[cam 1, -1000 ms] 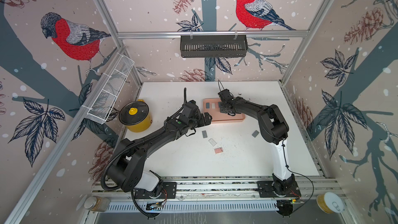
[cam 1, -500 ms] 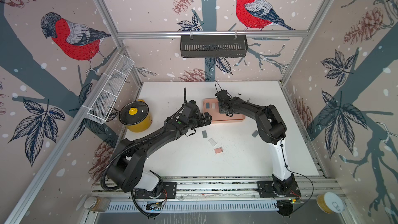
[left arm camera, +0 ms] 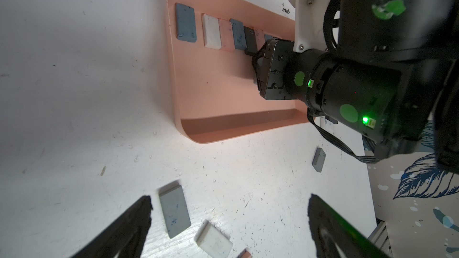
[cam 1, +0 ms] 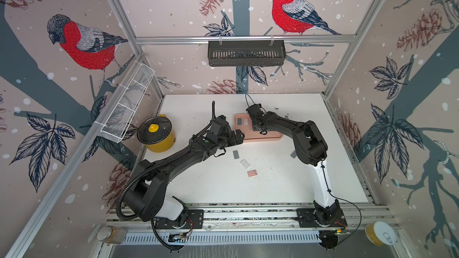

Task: Put the eraser in the storage box
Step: Place the eraser in the storage box.

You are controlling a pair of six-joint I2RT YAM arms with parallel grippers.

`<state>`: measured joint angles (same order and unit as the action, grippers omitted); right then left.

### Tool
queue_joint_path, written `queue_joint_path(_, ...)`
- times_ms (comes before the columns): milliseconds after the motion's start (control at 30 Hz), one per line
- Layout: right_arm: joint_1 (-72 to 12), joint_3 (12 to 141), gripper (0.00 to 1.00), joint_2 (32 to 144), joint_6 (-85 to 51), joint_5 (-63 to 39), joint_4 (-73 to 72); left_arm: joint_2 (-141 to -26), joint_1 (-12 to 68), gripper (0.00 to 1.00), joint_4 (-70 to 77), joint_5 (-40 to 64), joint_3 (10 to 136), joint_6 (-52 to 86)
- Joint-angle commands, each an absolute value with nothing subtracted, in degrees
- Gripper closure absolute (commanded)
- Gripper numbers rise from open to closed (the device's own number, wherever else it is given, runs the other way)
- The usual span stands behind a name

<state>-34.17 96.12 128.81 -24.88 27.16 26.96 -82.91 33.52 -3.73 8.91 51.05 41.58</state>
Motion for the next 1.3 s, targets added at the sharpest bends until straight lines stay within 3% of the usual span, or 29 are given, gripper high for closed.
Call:
queue_joint_path(0,-34.39,96.16,0.59,128.98,-24.52,29.65,28.85,-82.79,33.49,0.03,-3.18,8.70,51.27,41.11)
queue_joint_path(500,-34.74,96.46,0.56,127.57,-22.11,29.24,27.95,-83.10,33.49,0.03,-3.22,8.79,51.44,41.15)
queue_joint_path(867,-33.73,94.28,0.38,117.49,-23.45,20.12,25.83,-83.91,33.29,0.03,-11.86,5.08,56.83,38.93)
queue_joint_path(1267,-22.68,79.16,0.18,100.26,-23.46,9.38,22.82,-89.16,33.13,0.03,-23.70,1.69,64.40,34.59)
